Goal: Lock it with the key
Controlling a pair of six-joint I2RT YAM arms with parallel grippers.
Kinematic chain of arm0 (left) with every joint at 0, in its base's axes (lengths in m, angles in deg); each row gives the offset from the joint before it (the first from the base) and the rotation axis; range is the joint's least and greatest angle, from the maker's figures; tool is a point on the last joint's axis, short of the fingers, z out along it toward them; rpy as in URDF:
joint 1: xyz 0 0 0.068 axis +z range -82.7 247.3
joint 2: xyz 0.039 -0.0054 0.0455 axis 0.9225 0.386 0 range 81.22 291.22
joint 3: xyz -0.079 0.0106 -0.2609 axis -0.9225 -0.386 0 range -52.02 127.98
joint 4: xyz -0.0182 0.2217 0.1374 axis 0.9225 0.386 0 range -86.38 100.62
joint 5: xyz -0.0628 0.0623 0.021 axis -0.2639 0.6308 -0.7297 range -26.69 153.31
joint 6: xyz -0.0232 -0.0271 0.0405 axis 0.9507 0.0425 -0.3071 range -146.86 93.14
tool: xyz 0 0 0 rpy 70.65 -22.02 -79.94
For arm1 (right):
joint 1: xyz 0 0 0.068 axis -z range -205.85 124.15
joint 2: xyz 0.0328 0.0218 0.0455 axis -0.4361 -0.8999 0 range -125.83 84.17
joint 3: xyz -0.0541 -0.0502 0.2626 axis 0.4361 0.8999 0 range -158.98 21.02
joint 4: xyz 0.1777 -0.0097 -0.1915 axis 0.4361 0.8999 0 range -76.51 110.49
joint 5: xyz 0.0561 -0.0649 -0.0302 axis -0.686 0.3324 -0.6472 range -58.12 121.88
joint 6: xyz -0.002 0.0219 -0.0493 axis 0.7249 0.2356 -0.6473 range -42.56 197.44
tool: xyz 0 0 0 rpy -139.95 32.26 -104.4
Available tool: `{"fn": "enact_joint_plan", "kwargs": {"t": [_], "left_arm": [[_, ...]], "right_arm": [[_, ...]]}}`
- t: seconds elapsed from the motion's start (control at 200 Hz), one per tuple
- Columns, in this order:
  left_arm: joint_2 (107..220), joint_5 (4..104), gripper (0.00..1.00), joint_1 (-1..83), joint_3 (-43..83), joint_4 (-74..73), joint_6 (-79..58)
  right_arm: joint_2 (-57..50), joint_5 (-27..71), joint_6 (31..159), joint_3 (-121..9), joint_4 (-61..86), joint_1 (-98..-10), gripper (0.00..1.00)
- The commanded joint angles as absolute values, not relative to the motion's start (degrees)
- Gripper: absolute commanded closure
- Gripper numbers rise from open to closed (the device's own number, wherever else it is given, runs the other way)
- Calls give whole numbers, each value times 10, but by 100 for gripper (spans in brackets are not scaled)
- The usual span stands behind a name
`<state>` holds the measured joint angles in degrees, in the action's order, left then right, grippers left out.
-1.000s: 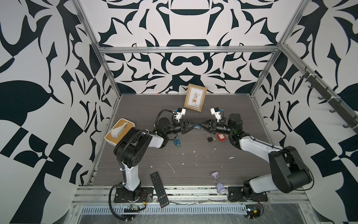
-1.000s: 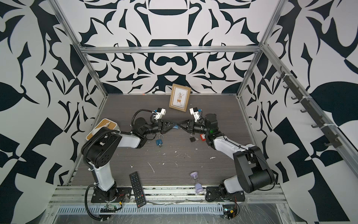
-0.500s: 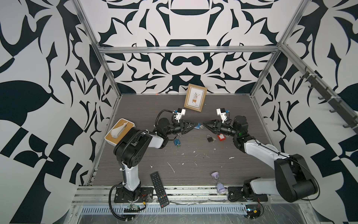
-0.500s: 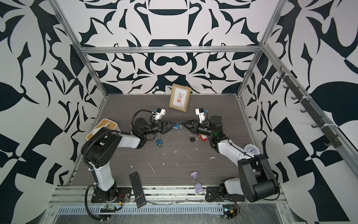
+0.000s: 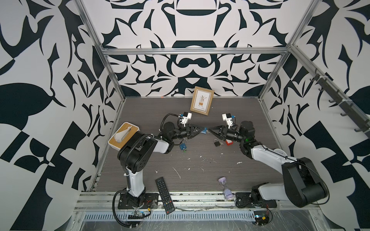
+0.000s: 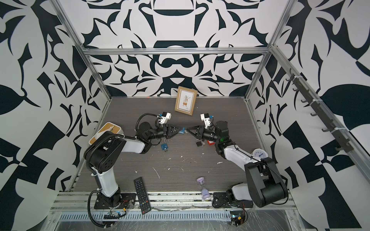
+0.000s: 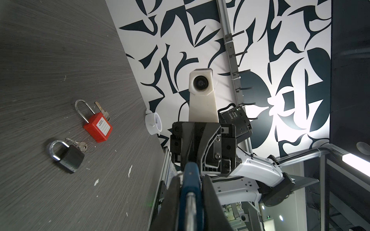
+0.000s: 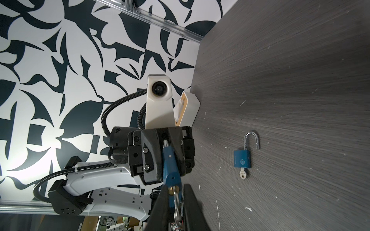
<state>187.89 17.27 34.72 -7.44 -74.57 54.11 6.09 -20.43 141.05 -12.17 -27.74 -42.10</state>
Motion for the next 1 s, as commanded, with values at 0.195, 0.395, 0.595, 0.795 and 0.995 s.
{"fn": "enact_joint_plan", "kwargs": {"t": [0.195,0.395,0.595,0.795,0.995], "left_arm": [[1866,179,100,349,-76,-780,539],[1866,178,100,350,-75,-781,540],[1866,179,100,350,-74,-781,540],[1869,179,100,349,-72,-781,541],[1872,177,100,349,-71,-781,541]], "right_arm": [[55,-212,1429,-118,-340,-426,84],[55,-212,1428,-115,-340,-426,86],[55,-216,1432,-113,-343,-426,86],[60,-214,1425,-101,-338,-427,87],[58,-209,1426,-100,-344,-429,87]]}}
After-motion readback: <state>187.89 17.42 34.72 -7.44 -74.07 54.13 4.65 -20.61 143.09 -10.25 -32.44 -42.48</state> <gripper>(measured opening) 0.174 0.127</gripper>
